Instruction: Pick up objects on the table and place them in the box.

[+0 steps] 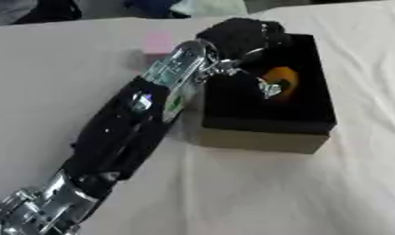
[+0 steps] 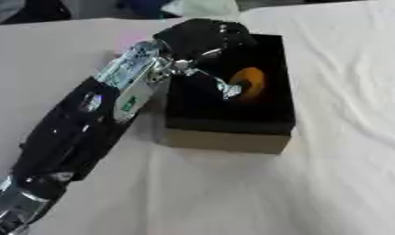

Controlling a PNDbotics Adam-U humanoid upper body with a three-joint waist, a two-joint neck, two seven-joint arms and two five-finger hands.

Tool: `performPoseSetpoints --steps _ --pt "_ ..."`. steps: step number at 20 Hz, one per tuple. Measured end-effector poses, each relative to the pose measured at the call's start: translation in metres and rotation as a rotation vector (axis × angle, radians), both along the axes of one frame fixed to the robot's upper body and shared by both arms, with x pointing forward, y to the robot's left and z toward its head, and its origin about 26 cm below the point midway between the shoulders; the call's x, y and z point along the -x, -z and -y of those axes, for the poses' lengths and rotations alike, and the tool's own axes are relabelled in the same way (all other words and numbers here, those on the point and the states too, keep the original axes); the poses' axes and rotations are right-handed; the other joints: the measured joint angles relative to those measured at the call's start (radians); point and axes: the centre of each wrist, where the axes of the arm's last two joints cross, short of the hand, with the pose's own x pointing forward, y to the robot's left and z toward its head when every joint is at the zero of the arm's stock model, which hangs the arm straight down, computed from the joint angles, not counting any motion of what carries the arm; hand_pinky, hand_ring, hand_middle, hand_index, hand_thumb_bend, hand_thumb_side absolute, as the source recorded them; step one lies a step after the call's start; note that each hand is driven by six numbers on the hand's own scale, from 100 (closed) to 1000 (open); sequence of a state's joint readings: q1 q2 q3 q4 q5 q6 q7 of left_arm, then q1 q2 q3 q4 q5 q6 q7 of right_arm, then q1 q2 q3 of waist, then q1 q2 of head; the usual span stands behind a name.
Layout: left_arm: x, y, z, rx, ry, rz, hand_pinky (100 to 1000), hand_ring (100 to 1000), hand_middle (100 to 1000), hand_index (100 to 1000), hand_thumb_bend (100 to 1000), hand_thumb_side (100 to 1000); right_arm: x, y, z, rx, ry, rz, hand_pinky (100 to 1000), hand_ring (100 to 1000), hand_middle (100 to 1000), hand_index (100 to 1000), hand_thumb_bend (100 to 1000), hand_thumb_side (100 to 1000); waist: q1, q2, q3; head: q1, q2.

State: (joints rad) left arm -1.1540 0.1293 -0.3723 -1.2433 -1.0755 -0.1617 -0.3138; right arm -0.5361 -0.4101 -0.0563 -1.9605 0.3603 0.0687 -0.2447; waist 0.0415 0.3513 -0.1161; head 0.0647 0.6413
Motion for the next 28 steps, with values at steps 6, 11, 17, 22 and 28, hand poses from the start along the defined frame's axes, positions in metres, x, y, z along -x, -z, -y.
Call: performPoseSetpoints --steps 6,11,17,22,28 --pt "0.008 -0.035 -0.034 0.162 0.052 -0.007 722 823 861 904 100 799 0.000 0.002 0.002 -0.003 0.011 -0.005 862 631 584 792 100 1000 0.006 -0.008 0.012 -0.020 0.004" --pt "0.015 -0.056 -0.074 0.190 0.047 -0.012 737 837 870 920 147 726 0.001 0.003 0.003 -0.001 0.020 -0.009 861 631 583 791 100 1000 0.008 -0.016 0.030 -0.040 0.015" --pt "0.010 -0.059 -0.121 0.126 -0.091 -0.013 755 852 868 927 383 769 0.001 0.005 0.006 0.001 0.034 -0.013 861 630 583 791 100 1000 0.008 -0.026 0.048 -0.059 0.027" --pt "-0.001 -0.044 -0.149 0.043 -0.210 -0.040 758 856 869 923 543 809 0.001 0.006 0.007 0.005 0.043 -0.015 860 630 583 790 100 1000 0.003 -0.034 0.056 -0.061 0.032" --pt "-0.008 -0.030 -0.163 -0.060 -0.249 -0.111 777 877 888 941 563 786 0.001 0.006 0.008 0.003 0.049 -0.015 860 630 582 790 100 1000 -0.001 -0.038 0.062 -0.068 0.036"
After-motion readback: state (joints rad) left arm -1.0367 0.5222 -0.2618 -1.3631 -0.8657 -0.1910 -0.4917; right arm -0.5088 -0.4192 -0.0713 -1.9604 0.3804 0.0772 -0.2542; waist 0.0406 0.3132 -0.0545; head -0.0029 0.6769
